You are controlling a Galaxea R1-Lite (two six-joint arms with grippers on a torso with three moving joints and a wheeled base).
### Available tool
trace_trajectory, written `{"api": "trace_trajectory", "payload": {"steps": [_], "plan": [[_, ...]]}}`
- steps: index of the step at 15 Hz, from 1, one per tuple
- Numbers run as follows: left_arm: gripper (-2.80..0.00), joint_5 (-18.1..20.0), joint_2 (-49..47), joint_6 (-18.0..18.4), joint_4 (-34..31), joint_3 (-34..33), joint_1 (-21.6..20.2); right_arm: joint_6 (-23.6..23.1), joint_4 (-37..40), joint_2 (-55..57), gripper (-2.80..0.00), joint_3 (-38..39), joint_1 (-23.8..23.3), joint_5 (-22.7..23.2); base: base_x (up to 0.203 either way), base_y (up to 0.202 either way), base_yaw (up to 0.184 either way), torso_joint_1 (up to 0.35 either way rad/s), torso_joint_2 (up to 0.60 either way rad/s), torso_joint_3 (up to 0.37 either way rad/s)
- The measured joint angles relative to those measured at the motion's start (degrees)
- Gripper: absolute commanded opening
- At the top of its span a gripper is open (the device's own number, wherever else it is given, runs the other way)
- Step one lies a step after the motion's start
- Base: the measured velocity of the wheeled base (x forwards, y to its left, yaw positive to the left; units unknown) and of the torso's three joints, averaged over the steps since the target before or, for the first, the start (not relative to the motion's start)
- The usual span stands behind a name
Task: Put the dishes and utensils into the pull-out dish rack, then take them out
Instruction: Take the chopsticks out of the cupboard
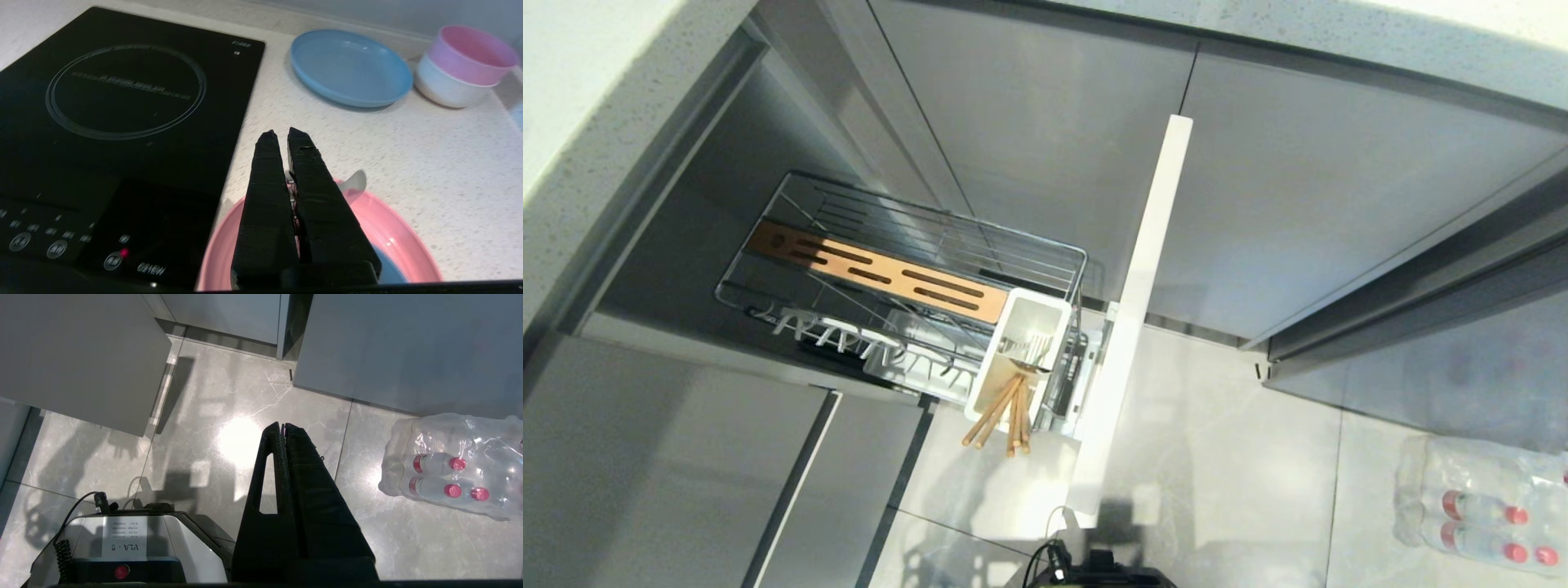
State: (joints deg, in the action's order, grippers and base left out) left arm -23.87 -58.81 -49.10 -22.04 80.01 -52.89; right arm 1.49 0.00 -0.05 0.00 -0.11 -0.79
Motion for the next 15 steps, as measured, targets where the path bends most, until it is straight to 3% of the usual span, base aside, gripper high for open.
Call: {"api": "trace_trajectory", "payload": {"steps": [4, 9, 15], "plan": [[-2.80, 0.14, 2.71, -2.55, 0.07, -5.27, -0.33, 0.02, 0.00, 0.02, -2.80, 0.00, 0.00, 0.00, 0.000, 0.000, 0.000, 0.000, 0.00, 0.000], [-2.80, 0.51, 5.30, -3.04, 2.35, -10.60, -0.35, 0.00, 0.00, 0.02, -2.80, 0.00, -0.02, 0.00, 0.000, 0.000, 0.000, 0.000, 0.00, 0.000], [-2.80, 2.66, 6.49, -2.75, 3.16, -12.34, -0.35, 0.05, 0.00, 0.02, -2.80, 0.00, -0.02, 0.00, 0.000, 0.000, 0.000, 0.000, 0.00, 0.000]]}}
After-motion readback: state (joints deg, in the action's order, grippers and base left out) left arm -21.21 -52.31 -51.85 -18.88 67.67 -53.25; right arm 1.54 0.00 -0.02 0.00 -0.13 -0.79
